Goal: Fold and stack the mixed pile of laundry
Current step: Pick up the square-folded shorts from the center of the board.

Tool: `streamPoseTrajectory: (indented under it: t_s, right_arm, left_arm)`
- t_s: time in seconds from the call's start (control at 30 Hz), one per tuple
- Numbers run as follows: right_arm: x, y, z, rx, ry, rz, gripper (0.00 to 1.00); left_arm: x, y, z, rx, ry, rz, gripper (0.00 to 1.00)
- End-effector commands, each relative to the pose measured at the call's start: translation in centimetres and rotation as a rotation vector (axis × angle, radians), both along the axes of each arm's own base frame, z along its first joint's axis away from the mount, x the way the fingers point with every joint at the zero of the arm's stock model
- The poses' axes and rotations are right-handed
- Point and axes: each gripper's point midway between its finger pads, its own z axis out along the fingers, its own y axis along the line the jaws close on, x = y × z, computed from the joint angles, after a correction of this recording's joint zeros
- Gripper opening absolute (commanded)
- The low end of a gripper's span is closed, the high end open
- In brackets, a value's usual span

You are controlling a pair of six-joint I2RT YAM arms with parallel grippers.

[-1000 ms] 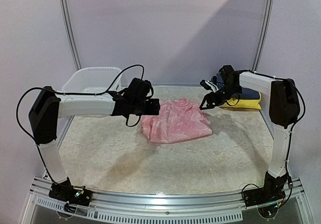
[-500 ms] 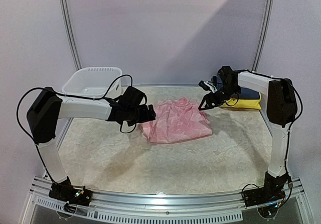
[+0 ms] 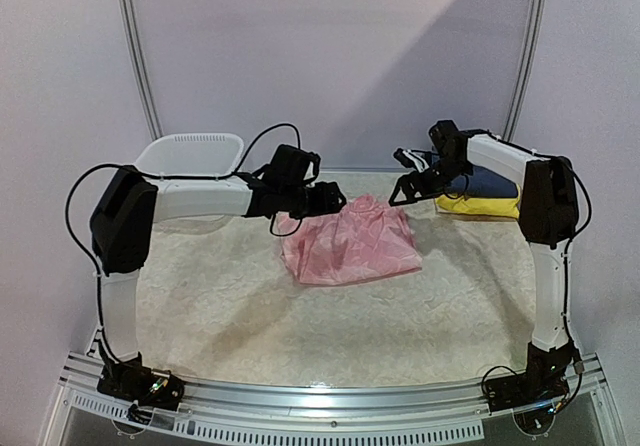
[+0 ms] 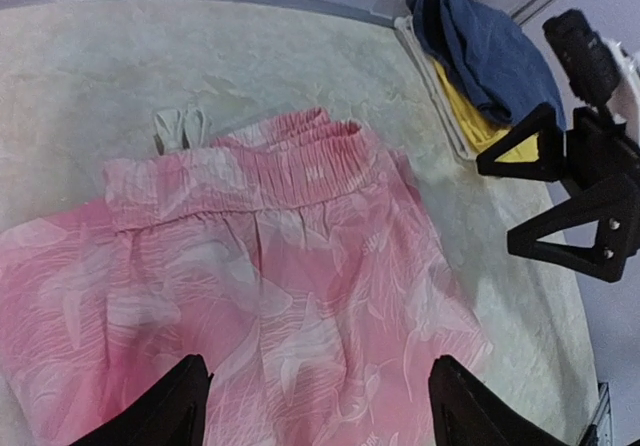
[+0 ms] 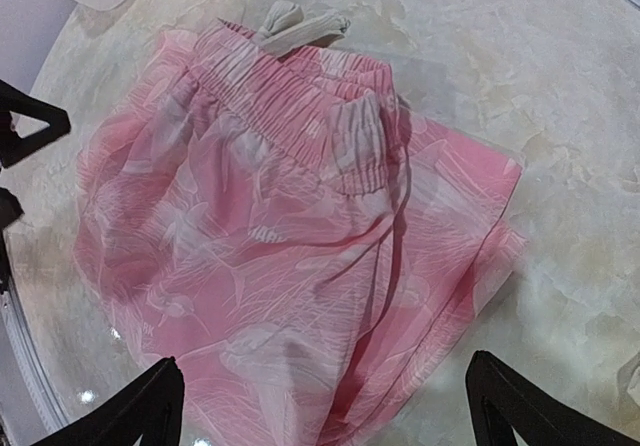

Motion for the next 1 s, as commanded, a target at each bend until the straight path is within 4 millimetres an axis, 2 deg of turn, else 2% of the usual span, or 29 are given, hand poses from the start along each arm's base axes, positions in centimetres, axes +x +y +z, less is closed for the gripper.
streamPoseTrajectory:
  t_s: [0.0,0.17,0.23,0.6,0.83,0.97]
  right_arm:
    - [-0.1,-0.5,-3.6,-0.046,0.115,-0.039,0.99]
    - [-0.8,-0.8,-6.4,-0.062,0.193,-0.062,0.99]
    - [-1.0,-0.9,-7.1,-0.062,0.223,-0.082,0.99]
    - [-2.8,0.5,-11.4,0.035,0.415,-0.126,0.99]
    - [-4.6,3.2,-12.8,0.094,0.509,-0.091,0.98]
    - [-4.8,5.0,-12.6,0.115,0.520,-0.082,0.94]
  left_arm:
    - [0.4,-2.7,-3.3,-0.043,0.059,-0.079,0.75]
    - [0.6,-3.4,-5.8,-0.068,0.110,-0.068,0.71]
    - [0.7,-3.4,-5.9,-0.082,0.097,-0.058,0.71]
    - [-0.1,-1.6,-9.8,-0.011,0.160,-0.014,0.66]
    - [-0.2,-1.6,-10.5,-0.006,0.170,-0.012,0.64]
    - [-0.3,-1.7,-10.9,-0.010,0.184,-0.015,0.62]
